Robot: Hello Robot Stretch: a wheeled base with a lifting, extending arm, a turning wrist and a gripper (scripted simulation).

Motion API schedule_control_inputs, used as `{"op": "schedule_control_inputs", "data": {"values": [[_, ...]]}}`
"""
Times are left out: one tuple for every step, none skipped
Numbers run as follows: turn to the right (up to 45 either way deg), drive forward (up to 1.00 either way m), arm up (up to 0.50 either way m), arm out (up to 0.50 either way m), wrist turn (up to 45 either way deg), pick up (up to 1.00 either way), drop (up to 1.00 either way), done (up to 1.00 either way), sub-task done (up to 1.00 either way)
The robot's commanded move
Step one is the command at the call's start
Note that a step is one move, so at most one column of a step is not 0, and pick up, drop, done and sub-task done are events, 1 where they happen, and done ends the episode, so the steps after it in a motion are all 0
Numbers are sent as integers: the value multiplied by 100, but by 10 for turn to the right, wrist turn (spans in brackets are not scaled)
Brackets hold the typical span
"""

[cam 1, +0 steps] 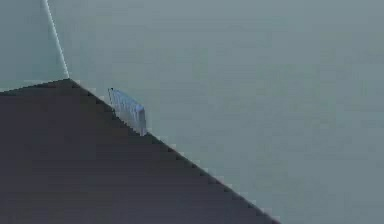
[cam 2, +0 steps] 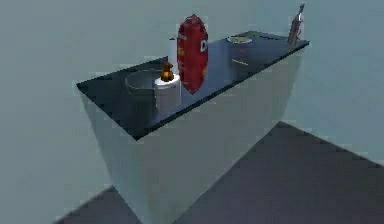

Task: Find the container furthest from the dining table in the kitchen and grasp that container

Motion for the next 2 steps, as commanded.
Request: {"op": "schedule_control_inputs", "data": {"values": [[450, 0, 0, 0, 0, 0, 0, 0, 0], [450, 0, 0, 0, 0, 0, 0, 0, 0]]}}
